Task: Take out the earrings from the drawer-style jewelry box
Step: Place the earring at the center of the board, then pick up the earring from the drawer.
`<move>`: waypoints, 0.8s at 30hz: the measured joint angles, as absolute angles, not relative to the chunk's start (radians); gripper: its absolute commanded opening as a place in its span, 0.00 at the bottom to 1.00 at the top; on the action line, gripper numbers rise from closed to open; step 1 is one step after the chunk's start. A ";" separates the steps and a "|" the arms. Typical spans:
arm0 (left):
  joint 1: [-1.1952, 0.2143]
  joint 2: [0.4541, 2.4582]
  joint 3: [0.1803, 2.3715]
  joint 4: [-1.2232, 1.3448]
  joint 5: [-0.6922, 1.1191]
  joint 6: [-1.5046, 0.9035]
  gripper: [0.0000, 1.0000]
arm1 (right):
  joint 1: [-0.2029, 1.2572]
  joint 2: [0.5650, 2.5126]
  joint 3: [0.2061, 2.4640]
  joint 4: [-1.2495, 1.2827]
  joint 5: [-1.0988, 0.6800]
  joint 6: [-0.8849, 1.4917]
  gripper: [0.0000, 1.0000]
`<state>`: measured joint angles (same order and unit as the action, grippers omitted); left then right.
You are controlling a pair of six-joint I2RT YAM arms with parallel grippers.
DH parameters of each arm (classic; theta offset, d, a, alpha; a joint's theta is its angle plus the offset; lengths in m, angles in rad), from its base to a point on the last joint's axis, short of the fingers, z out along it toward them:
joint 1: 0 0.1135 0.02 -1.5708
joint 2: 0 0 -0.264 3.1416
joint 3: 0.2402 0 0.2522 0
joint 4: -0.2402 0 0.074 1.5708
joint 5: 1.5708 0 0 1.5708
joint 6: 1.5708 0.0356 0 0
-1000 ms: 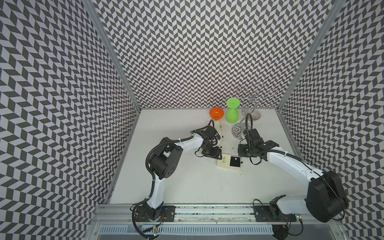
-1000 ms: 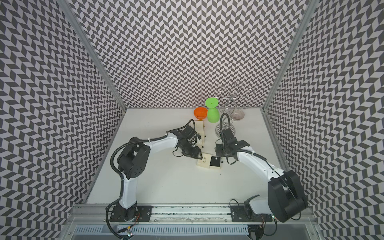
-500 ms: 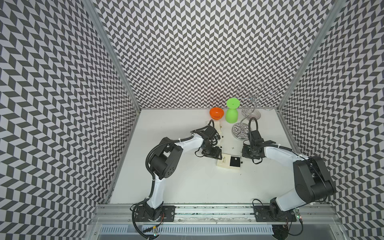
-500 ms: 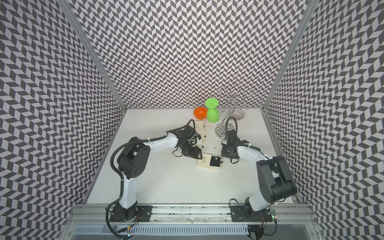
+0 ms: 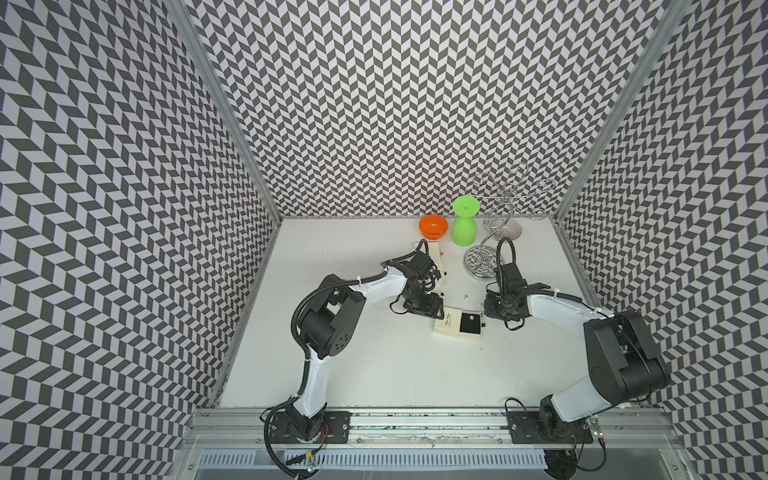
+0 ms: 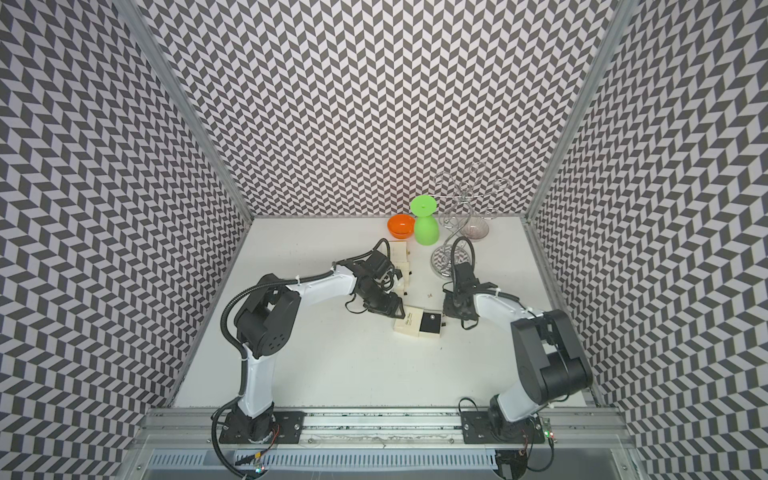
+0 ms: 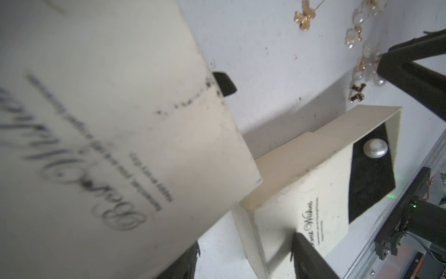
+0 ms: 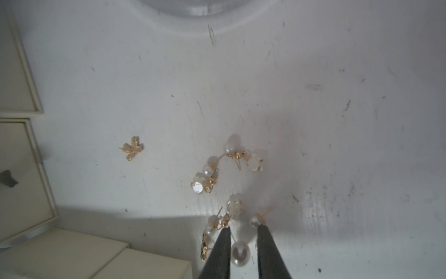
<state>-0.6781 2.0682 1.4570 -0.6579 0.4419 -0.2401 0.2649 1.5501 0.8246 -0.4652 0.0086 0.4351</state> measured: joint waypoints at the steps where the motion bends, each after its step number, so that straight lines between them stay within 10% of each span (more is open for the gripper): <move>1: -0.678 2.068 1.457 -0.658 0.442 -0.240 0.63 | 0.265 1.539 0.821 -0.469 0.009 0.435 0.25; 24: -0.678 2.068 1.457 -0.658 0.442 -0.240 0.63 | 0.471 1.404 0.814 -0.471 -0.093 0.403 0.26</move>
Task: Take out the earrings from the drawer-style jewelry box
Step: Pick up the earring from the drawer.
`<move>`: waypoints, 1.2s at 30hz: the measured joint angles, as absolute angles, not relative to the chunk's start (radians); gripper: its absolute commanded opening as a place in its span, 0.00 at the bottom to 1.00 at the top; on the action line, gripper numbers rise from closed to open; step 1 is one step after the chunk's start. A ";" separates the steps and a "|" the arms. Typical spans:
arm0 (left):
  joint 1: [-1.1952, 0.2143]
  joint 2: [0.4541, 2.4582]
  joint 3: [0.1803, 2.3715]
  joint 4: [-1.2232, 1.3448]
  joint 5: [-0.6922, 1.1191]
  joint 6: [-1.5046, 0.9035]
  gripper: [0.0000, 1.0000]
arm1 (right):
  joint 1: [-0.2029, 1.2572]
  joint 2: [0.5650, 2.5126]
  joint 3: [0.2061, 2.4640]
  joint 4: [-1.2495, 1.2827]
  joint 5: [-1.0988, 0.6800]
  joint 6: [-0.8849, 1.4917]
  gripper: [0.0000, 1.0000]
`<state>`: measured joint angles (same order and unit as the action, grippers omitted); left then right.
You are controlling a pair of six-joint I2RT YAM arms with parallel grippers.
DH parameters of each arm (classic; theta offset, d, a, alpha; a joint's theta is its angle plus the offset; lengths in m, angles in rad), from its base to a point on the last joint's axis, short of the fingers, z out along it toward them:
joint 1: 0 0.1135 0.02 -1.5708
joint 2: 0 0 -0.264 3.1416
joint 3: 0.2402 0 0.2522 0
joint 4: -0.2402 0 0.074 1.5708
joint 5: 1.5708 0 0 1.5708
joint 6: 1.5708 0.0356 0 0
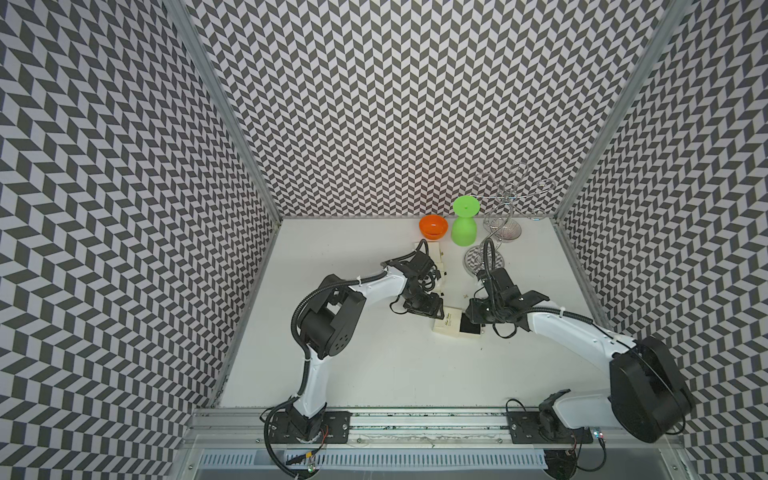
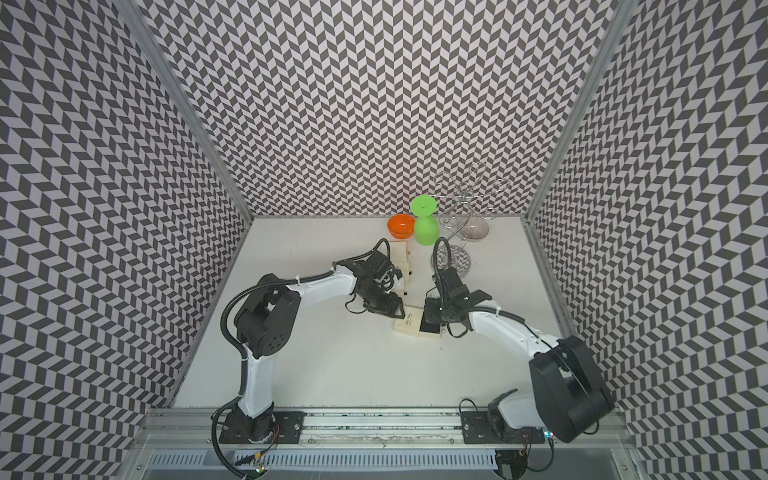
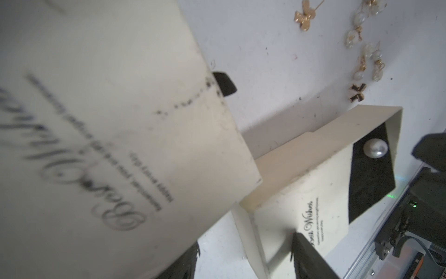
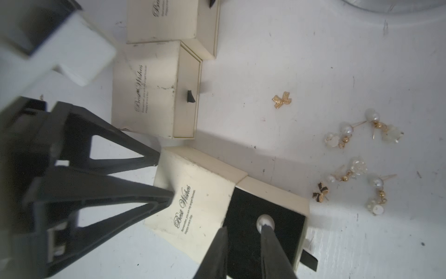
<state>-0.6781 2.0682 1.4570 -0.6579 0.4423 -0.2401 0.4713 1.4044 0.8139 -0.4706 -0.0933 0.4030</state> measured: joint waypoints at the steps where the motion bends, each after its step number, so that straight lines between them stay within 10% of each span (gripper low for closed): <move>1: -0.678 2.068 1.457 -0.658 0.442 -0.240 0.63 | 0.473 1.417 0.816 -0.471 -0.086 0.403 0.26; 36: -0.678 2.068 1.457 -0.658 0.442 -0.240 0.63 | 0.479 1.402 0.899 -0.519 -0.002 0.412 0.08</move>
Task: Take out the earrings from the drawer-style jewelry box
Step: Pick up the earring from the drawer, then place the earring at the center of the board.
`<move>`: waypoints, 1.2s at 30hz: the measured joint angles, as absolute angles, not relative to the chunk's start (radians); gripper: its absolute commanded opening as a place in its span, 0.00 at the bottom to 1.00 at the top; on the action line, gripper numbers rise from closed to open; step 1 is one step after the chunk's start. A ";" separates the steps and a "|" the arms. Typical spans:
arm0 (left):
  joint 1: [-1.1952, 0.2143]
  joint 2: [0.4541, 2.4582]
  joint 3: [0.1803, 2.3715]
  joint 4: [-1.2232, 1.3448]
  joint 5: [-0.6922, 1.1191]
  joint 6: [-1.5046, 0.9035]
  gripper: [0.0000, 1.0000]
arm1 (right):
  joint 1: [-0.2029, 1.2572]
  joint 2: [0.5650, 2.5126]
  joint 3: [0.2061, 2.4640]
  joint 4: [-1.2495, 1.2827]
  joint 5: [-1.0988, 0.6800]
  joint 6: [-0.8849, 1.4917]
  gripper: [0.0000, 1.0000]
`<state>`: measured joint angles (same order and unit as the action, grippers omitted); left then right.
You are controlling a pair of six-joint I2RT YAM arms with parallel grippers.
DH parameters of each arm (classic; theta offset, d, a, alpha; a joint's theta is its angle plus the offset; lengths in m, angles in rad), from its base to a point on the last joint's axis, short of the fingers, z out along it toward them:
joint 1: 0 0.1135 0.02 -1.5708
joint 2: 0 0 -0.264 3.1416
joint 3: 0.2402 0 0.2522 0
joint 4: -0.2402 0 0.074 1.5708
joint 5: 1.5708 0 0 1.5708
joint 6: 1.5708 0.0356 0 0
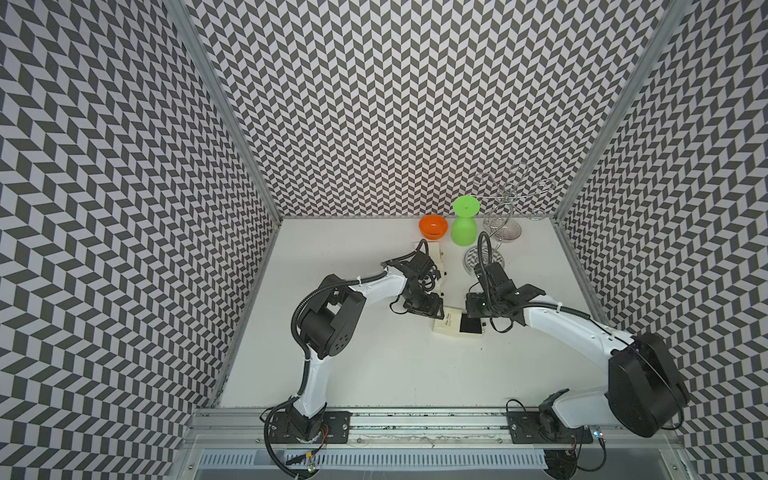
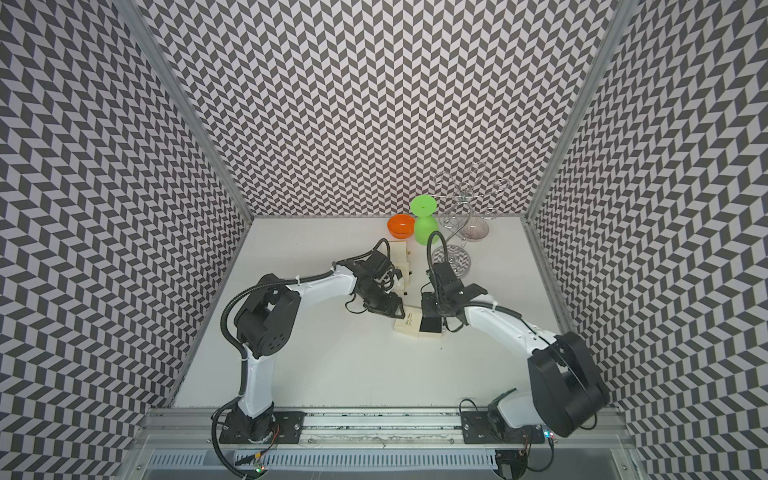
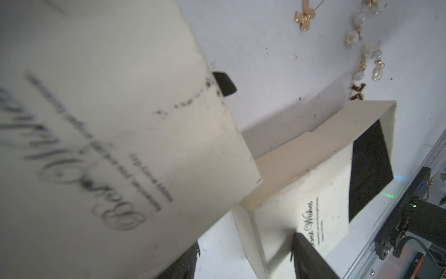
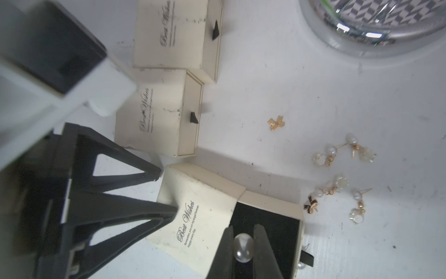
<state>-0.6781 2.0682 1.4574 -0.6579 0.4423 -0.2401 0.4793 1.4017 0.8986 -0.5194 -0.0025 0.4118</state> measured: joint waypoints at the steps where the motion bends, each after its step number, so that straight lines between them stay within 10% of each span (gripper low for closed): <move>1: -0.678 2.068 1.457 -0.658 0.442 -0.240 0.63 | 0.467 1.398 0.899 -0.521 0.000 0.414 0.08; 36: -0.678 2.068 1.474 -0.680 0.434 -0.236 0.63 | 0.350 1.459 0.739 -0.499 -0.062 0.414 0.28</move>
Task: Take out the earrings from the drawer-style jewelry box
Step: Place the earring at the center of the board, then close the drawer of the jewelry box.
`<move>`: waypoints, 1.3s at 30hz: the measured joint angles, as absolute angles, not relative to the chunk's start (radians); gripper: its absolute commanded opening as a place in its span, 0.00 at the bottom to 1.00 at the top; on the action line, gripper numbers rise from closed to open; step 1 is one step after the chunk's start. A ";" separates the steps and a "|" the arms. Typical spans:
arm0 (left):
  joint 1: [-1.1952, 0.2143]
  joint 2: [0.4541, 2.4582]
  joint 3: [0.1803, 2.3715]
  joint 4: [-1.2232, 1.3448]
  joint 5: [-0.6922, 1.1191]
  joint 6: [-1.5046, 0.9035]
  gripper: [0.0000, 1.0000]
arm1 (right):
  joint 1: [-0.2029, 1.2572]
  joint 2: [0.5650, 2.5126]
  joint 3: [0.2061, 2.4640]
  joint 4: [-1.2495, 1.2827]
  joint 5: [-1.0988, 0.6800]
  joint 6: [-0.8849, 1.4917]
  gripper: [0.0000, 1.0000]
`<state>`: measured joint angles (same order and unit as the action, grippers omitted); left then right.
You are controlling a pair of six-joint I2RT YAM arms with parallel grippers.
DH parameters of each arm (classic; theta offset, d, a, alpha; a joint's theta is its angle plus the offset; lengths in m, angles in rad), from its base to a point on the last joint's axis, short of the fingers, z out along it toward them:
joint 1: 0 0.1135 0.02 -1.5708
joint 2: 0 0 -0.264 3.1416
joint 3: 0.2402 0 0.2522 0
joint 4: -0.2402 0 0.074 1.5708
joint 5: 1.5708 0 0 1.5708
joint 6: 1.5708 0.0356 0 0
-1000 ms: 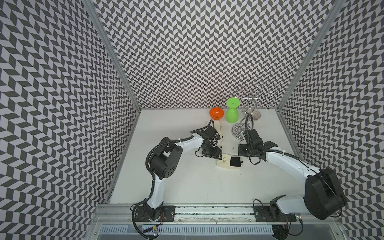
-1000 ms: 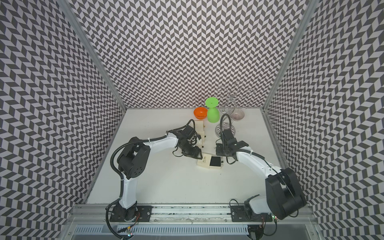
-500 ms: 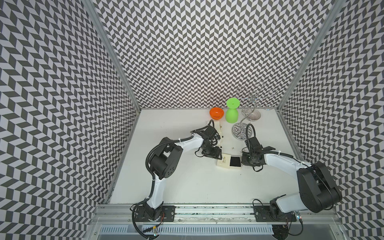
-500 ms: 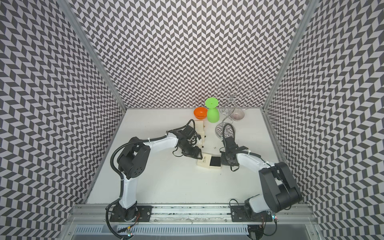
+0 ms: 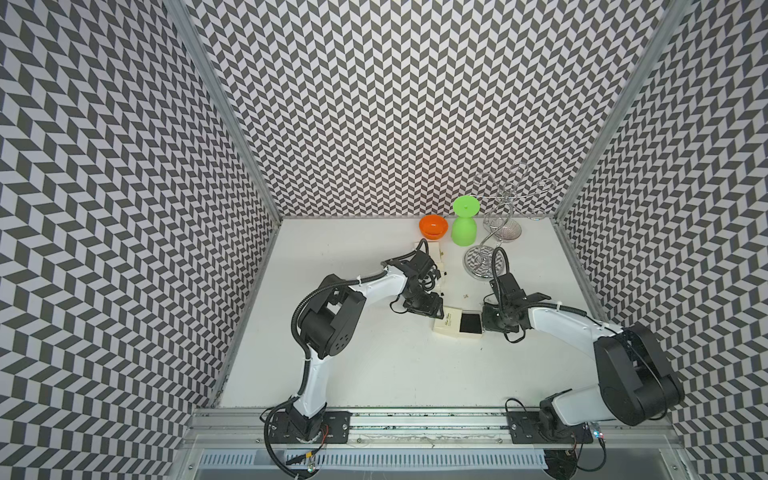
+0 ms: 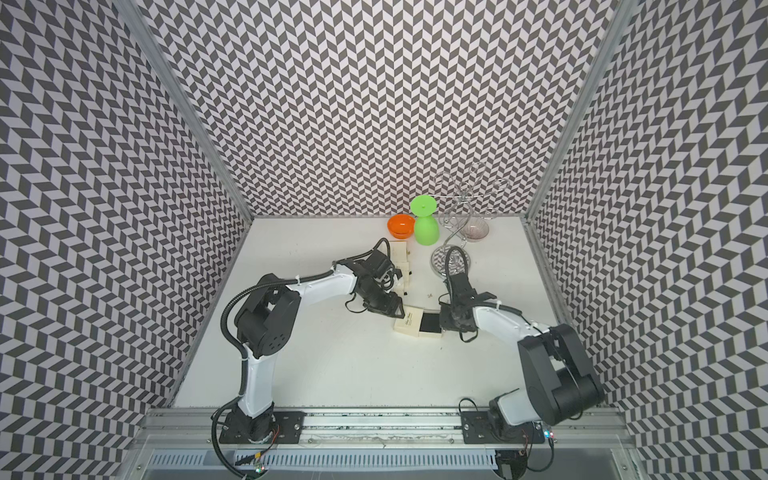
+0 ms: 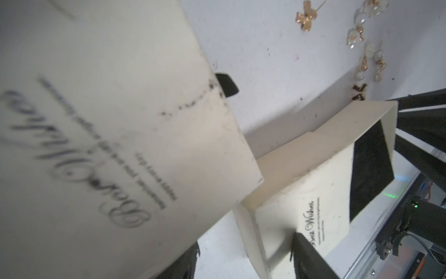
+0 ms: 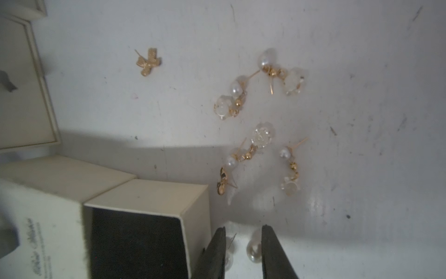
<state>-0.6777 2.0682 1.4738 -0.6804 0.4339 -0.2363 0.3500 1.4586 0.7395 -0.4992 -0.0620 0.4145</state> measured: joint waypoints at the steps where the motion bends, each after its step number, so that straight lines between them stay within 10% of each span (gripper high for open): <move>1: -0.677 2.068 1.476 -0.683 0.433 -0.236 0.63 | 0.353 1.459 0.739 -0.492 -0.074 0.412 0.28; 26: -0.639 2.068 1.493 -0.731 0.423 -0.223 0.62 | 0.499 1.613 0.874 -0.442 -0.225 0.407 0.28; 39: -0.641 1.815 1.289 -0.651 0.234 -0.213 0.80 | 0.493 1.465 0.913 -0.417 -0.034 0.459 0.28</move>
